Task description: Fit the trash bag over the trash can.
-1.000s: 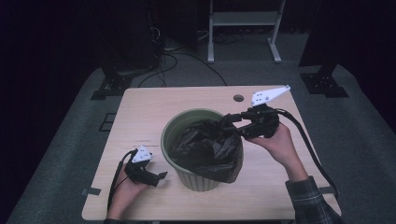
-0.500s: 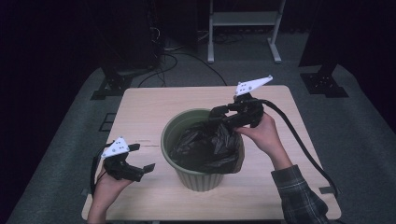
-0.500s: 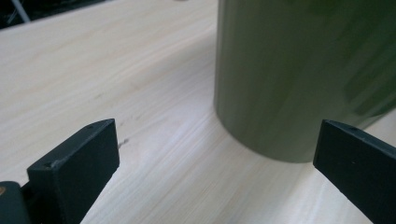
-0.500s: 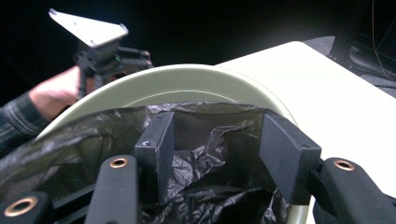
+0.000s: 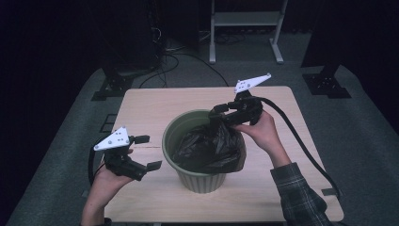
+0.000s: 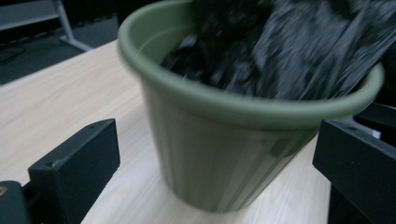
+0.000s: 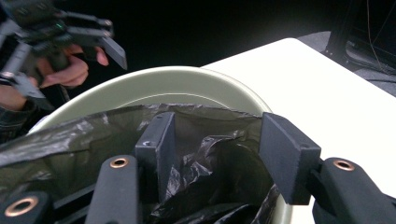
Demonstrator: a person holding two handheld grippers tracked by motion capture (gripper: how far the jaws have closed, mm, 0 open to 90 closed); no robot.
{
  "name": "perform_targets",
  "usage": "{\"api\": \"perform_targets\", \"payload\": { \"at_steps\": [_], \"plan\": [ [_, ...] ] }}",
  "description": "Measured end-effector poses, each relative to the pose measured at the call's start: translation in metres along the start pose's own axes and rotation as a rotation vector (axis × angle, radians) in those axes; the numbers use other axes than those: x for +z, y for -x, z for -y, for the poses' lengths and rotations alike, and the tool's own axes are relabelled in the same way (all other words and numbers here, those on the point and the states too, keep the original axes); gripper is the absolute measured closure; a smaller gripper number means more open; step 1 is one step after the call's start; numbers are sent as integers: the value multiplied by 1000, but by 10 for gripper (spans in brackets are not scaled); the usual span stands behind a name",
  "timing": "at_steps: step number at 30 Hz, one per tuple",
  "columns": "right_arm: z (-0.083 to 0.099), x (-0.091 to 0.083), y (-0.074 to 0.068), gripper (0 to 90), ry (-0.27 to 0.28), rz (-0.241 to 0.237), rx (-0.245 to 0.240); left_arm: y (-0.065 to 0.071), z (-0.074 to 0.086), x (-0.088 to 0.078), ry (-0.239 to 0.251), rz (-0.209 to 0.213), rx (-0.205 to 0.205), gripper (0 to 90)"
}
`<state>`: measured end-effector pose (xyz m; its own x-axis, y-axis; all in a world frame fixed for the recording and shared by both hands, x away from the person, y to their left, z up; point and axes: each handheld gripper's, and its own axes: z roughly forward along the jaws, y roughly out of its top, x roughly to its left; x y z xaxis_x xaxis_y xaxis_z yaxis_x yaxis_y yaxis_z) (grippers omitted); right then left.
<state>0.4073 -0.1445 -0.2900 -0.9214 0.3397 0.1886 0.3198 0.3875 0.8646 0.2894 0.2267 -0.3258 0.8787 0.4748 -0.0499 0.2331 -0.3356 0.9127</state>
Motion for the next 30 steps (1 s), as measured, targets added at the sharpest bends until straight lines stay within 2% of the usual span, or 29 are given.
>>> {"api": "perform_targets", "payload": {
  "at_steps": [3,5,8,12,13,15,19,24,26,28,29,30],
  "plan": [
    [0,1,1,448,2,-1,5,6,-16,6,7,25,33,0],
    [0,2,2,448,4,-1,6,10,-26,13,20,70,49,28],
    [0,3,3,448,1,-1,6,17,-38,24,17,107,70,36],
    [0,2,4,448,-2,1,12,27,-51,37,15,156,101,45],
    [0,2,5,449,-2,1,11,27,-51,37,15,156,101,46],
    [0,1,5,449,-2,3,16,36,-60,47,11,182,123,53],
    [-1,1,6,450,2,3,18,43,-68,61,-4,228,136,83],
    [-1,2,6,450,4,-1,19,49,-75,78,-45,289,142,186],
    [-1,2,6,450,0,-1,19,52,-77,83,-67,296,152,220],
    [-1,2,6,450,0,0,18,54,-79,86,-80,298,163,280],
    [-1,2,6,450,1,0,17,55,-80,88,-88,313,154,317],
    [-1,1,6,450,2,0,16,55,-81,90,-96,321,155,384]
  ]
}}
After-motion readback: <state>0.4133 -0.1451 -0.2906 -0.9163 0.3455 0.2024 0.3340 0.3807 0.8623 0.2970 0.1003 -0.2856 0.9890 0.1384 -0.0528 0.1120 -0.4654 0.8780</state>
